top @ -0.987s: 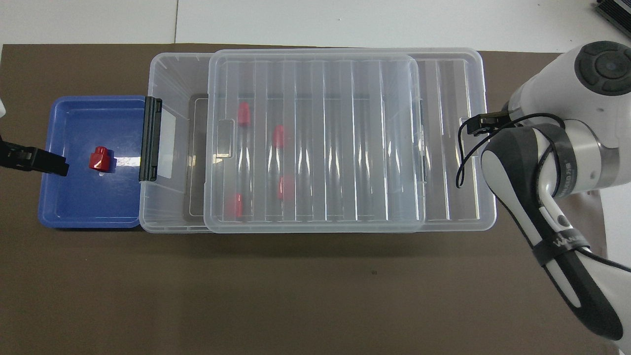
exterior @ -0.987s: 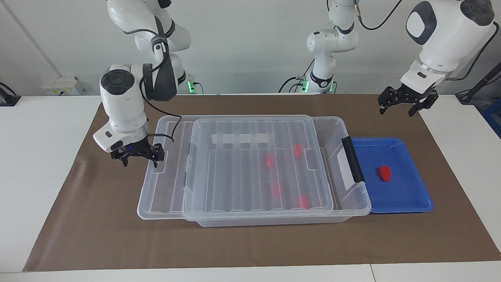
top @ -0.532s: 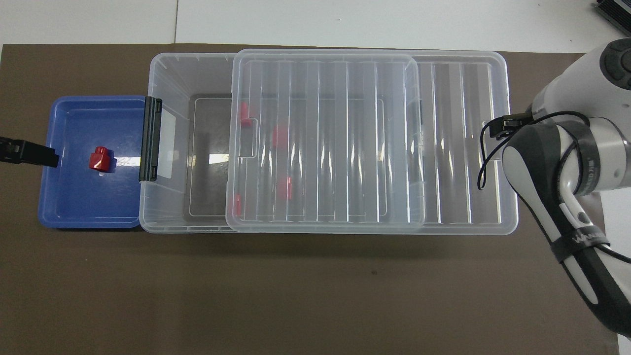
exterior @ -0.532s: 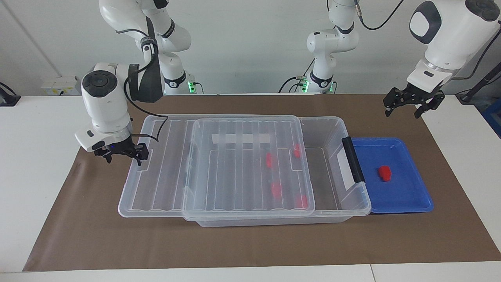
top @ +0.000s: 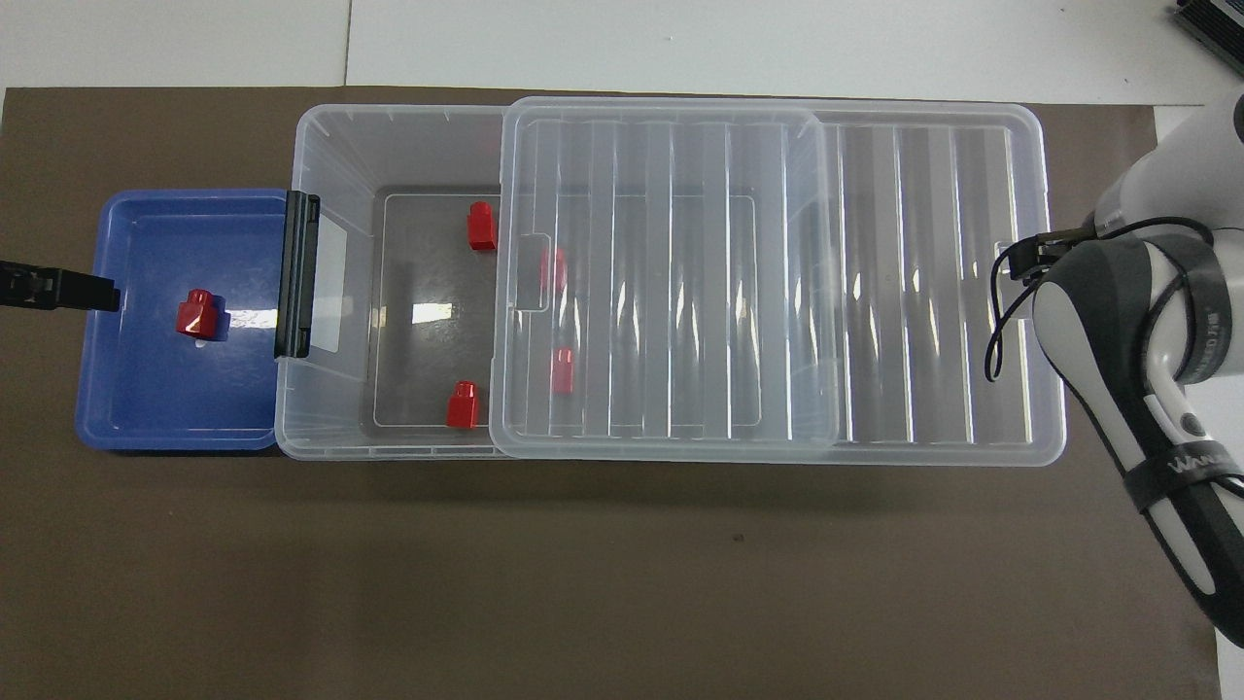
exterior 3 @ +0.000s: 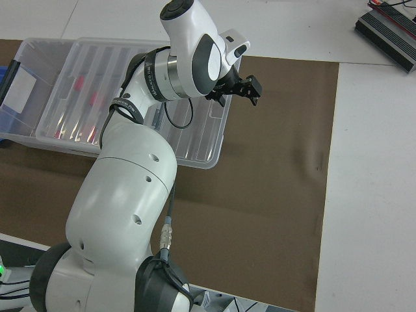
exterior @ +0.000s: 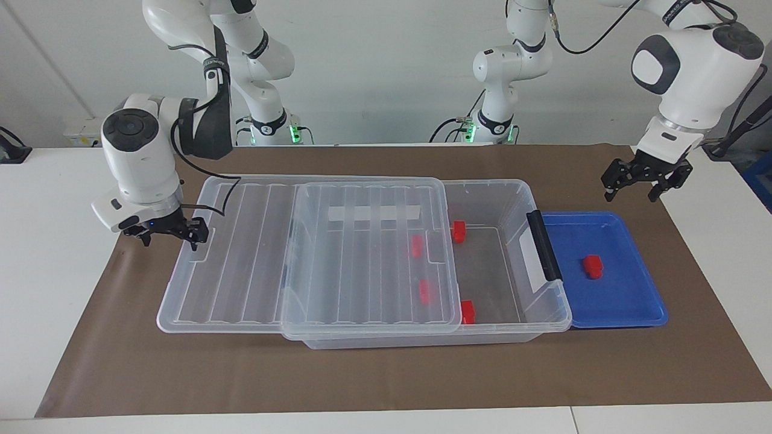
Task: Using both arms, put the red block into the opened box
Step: 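Slide the clear lid toward the right arm to uncover the box, then reach the left gripper to the red block while the right gripper withdraws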
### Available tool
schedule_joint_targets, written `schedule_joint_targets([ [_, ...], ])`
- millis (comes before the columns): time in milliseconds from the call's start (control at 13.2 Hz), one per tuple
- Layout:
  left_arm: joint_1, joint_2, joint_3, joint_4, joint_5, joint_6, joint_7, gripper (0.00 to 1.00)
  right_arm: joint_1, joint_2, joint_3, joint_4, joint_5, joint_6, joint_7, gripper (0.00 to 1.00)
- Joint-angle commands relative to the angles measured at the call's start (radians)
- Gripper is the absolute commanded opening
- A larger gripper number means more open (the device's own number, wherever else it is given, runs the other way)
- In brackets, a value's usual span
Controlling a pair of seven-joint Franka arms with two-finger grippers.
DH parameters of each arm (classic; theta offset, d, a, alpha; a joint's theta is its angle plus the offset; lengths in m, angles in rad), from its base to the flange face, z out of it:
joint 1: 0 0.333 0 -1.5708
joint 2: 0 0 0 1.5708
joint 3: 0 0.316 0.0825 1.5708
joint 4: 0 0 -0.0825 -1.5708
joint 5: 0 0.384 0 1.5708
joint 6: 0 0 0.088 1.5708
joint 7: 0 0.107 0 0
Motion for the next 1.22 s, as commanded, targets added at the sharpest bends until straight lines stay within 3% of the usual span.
schedule_joint_targets([
  [0, 0.009, 0.039, -0.003, -0.052, -0.013, 0.123, 0.004, 1.00, -0.016, -0.015, 0.003, -0.006, -0.041, -0.025, -0.018, 1.00],
  [532, 0.060, 0.238, -0.003, -0.063, -0.013, 0.359, 0.006, 1.00, -0.011, -0.035, 0.014, 0.008, -0.022, -0.039, -0.005, 1.00],
  [684, 0.086, 0.312, -0.005, -0.065, -0.013, 0.440, 0.015, 1.00, -0.013, -0.064, 0.014, 0.022, 0.093, -0.040, 0.009, 1.00],
  [1139, 0.072, 0.315, -0.005, -0.101, -0.013, 0.453, -0.032, 1.00, 0.001, -0.218, 0.017, 0.020, 0.235, -0.169, 0.092, 1.00],
])
